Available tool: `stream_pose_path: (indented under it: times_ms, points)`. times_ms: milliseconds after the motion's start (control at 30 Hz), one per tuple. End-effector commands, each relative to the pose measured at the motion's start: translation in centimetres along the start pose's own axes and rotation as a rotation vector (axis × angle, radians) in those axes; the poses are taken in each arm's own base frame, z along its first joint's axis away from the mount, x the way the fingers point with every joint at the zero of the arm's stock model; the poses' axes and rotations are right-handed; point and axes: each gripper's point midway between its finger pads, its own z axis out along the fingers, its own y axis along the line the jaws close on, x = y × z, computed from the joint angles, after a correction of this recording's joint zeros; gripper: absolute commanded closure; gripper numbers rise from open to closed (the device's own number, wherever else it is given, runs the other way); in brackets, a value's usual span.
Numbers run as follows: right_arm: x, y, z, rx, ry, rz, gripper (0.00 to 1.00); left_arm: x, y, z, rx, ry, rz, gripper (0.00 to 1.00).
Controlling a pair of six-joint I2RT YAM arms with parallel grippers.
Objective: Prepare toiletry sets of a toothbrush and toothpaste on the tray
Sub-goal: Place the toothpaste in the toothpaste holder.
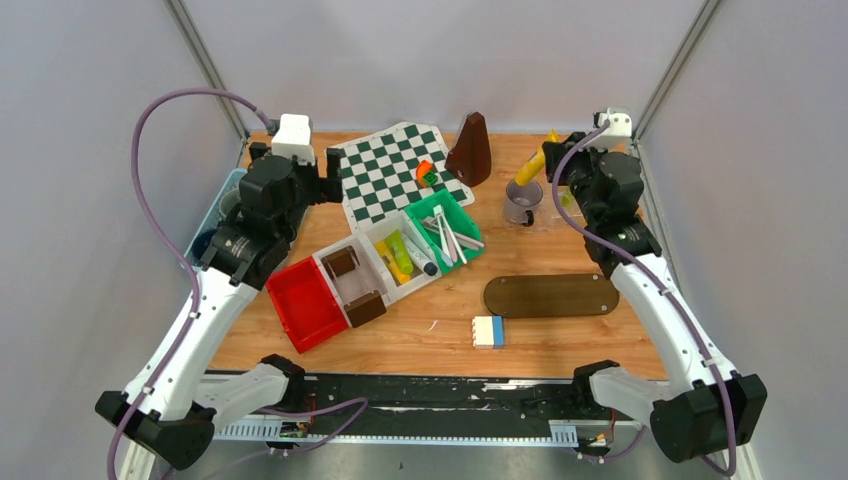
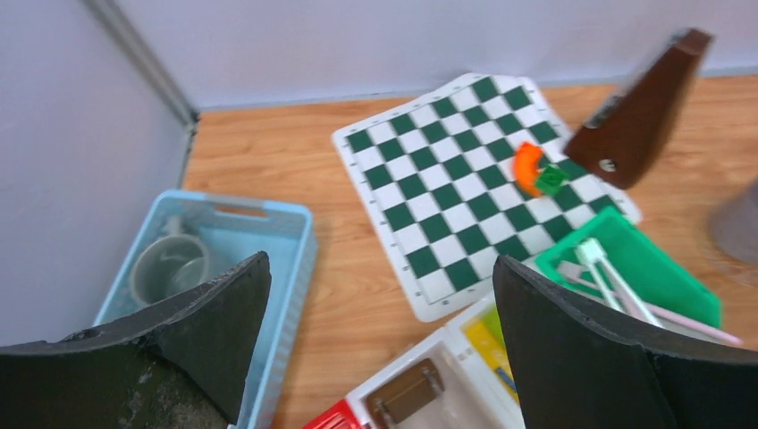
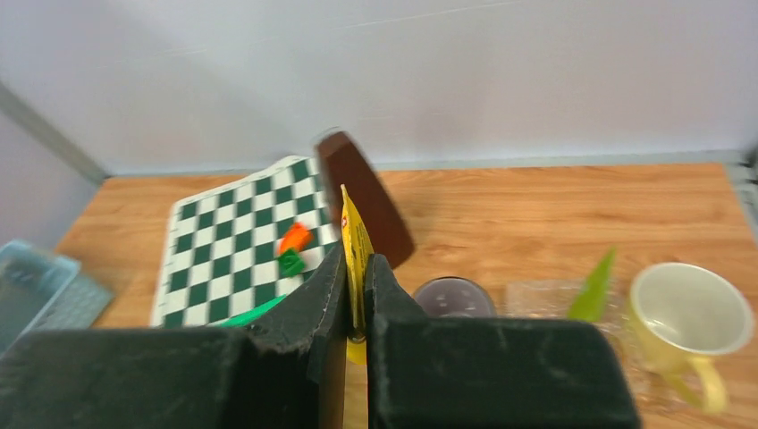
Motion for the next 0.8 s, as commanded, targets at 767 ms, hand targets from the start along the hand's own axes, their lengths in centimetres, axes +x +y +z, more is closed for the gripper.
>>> stream_pose_path:
  times_ms: [767]
  points:
    - [2.3,-14.6,7.7,0.589,-0.101,-0.164,1.0,3.8,9.3,-0.7,-0.424,-0.081,0.022,0.0]
